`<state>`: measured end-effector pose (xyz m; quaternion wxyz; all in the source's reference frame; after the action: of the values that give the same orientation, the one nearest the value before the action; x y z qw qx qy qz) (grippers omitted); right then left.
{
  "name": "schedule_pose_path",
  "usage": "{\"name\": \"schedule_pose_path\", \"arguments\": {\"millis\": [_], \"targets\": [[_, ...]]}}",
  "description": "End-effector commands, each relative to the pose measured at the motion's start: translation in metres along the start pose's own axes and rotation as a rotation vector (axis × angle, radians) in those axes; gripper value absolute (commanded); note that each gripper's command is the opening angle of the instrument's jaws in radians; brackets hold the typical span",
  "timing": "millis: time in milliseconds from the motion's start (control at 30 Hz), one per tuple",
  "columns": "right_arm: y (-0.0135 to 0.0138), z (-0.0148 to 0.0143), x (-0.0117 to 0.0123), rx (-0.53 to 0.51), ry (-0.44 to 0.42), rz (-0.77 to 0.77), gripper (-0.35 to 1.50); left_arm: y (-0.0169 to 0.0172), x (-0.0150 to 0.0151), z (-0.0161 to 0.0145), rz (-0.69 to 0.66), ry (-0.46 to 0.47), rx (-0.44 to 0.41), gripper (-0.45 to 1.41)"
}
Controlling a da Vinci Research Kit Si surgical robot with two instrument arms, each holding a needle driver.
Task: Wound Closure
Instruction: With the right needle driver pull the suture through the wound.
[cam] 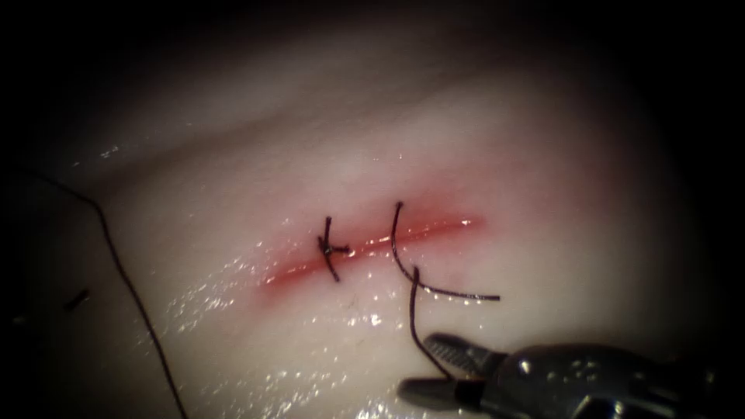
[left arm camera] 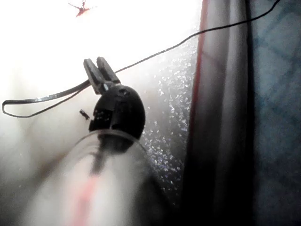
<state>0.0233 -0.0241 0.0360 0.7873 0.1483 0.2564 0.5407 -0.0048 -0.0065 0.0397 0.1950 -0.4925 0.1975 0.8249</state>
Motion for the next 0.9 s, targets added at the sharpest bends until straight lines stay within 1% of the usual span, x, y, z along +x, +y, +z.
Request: {"name": "schedule_pose_path", "arguments": {"millis": [33,100,133,200,267,300,333,367,400,500,600,633,900], "targets": [[-0.0003,0.0011,0.0002,-0.008,-0.002,0.004,0.49,0.0006,-0.0004,0.0005,-0.002,0.000,-0.001,-0.45],[-0.0003,0.0017,0.0004,-0.025,-0.009,0.010,0.76,0.0007,-0.0004,0.0005,-0.002,0.000,-0.001,-0.45],[-0.0003,0.0020,0.0004,-0.026,-0.011,0.013,0.79,0.0007,-0.0005,0.0005,-0.001,0.003,-0.002,-0.45],[-0.0005,0.0030,0.0005,-0.030,-0.025,0.014,0.76,0.0007,-0.0005,0.0005,-0.001,0.003,-0.002,-0.45],[-0.0005,0.0034,0.0005,-0.036,-0.030,0.013,0.52,0.0008,-0.0006,0.0005,0.000,0.003,-0.001,-0.45],[-0.0004,0.0036,0.0004,-0.039,-0.035,0.011,0.36,0.0008,-0.0006,0.0005,0.000,0.003,-0.001,-0.45],[-0.0004,0.0036,0.0003,-0.041,-0.040,0.009,-0.15,0.0008,-0.0006,0.0005,0.000,0.004,-0.001,-0.45],[-0.0004,0.0036,0.0002,-0.041,-0.051,0.018,-0.35,0.0008,-0.0006,0.0004,0.001,0.002,-0.003,-0.45],[-0.0003,0.0035,-0.0001,-0.051,-0.083,0.044,-0.35,0.0008,-0.0006,0.0004,0.001,0.002,-0.004,-0.45],[-0.0004,0.0027,-0.0009,-0.049,-0.102,0.124,-0.35,0.0007,-0.0006,0.0004,-0.005,0.002,-0.004,-0.45],[-0.0006,0.0018,-0.0014,-0.049,-0.122,0.130,-0.35,0.0008,-0.0006,0.0004,-0.005,0.002,-0.004,-0.45],[-0.0008,0.0012,-0.0019,-0.029,-0.132,0.133,-0.35,0.0008,-0.0006,0.0004,-0.005,0.002,-0.004,-0.45],[-0.0011,-0.0013,-0.0032,0.000,-0.161,0.137,-0.35,0.0007,-0.0006,0.0004,-0.005,0.002,-0.004,-0.45]]}}
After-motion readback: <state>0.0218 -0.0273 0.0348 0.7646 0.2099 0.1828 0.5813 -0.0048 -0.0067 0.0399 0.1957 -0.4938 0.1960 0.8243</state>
